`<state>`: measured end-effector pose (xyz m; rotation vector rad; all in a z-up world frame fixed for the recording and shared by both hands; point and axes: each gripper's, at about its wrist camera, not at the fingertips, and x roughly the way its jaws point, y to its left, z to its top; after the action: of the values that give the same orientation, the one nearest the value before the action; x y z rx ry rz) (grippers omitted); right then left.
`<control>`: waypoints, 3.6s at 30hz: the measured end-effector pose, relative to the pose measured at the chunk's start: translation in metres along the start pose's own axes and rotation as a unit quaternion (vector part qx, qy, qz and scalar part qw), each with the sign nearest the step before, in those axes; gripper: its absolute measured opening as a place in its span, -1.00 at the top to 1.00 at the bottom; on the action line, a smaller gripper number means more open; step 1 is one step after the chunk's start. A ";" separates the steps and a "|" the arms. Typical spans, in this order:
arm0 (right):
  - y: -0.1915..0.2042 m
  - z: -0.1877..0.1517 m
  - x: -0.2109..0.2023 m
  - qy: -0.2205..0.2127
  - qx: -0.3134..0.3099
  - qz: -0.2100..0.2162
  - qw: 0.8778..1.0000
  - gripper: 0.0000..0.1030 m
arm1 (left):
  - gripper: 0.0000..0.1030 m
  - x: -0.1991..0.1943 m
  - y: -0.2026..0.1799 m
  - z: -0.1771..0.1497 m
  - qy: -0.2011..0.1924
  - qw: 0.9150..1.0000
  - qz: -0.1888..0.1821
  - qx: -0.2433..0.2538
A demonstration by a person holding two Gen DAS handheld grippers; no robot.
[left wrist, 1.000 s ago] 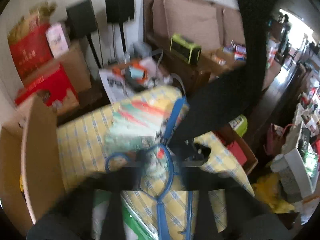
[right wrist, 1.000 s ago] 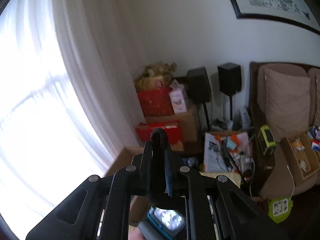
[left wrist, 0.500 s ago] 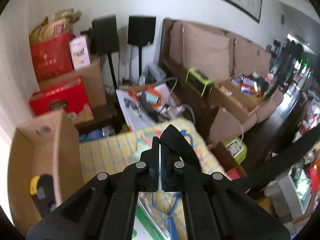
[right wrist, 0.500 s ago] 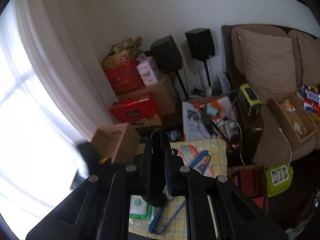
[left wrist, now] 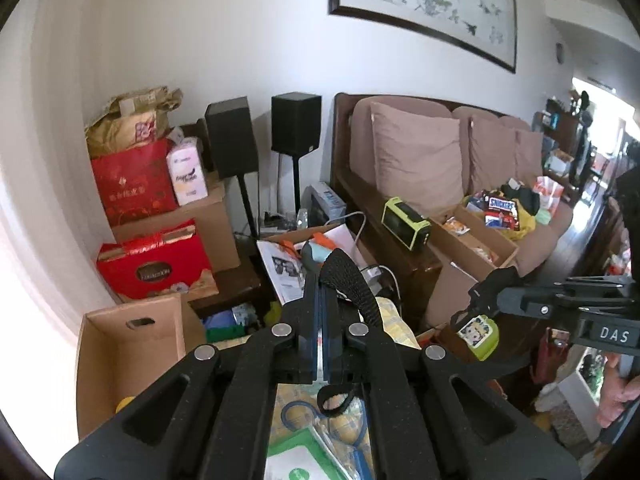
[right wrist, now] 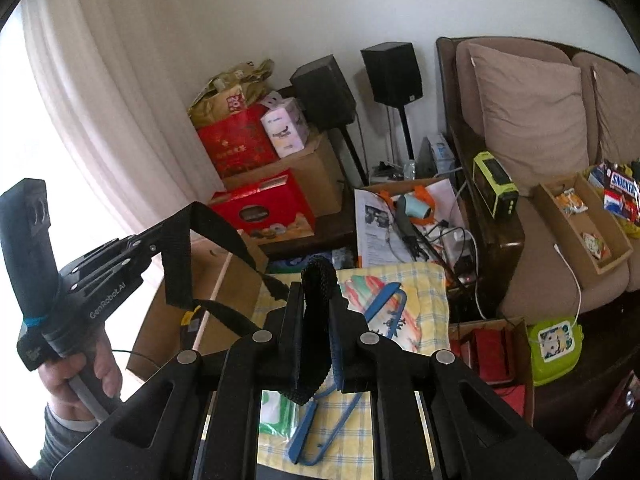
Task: Organize objects
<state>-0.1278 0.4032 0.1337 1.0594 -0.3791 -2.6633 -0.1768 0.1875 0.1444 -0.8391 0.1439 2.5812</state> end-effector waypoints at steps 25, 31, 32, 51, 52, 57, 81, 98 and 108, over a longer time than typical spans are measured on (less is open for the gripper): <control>0.130 -0.019 0.108 0.086 -0.099 0.036 0.991 0.78 | 0.98 -0.058 0.100 0.017 0.019 0.997 0.059 -0.049; 0.173 0.002 0.121 0.076 -0.109 0.062 0.989 0.78 | 0.98 -0.076 0.152 0.028 0.015 0.993 0.073 -0.089; 0.182 0.006 0.125 0.074 -0.111 0.067 0.989 0.78 | 0.98 -0.080 0.161 0.030 0.013 0.992 0.080 -0.094; 0.257 0.027 0.220 0.106 -0.119 0.099 0.982 0.78 | 0.98 -0.032 0.243 0.034 0.055 0.981 0.156 -0.100; 0.257 0.027 0.227 0.109 -0.117 0.099 0.982 0.78 | 0.98 -0.026 0.247 0.032 0.059 0.981 0.154 -0.104; 0.248 0.026 0.277 0.129 -0.099 0.091 0.983 0.77 | 0.98 0.011 0.264 0.015 0.082 0.978 0.152 -0.114; 0.224 0.018 0.324 0.144 -0.102 0.043 0.983 -0.10 | 0.02 0.097 0.296 -0.065 0.183 0.962 0.174 -0.108; 0.211 -0.013 0.270 0.133 -0.133 -0.005 0.982 -0.75 | -0.93 0.033 0.267 -0.105 0.116 0.969 0.167 -0.139; 0.197 -0.014 0.232 0.100 -0.133 -0.042 0.985 -0.99 | -1.00 0.014 0.247 -0.117 0.105 0.970 0.170 -0.141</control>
<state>-0.2551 0.1420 0.0424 1.2639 0.0603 -2.5529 -0.2277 -0.0572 0.0332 -1.2938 -0.0226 2.8679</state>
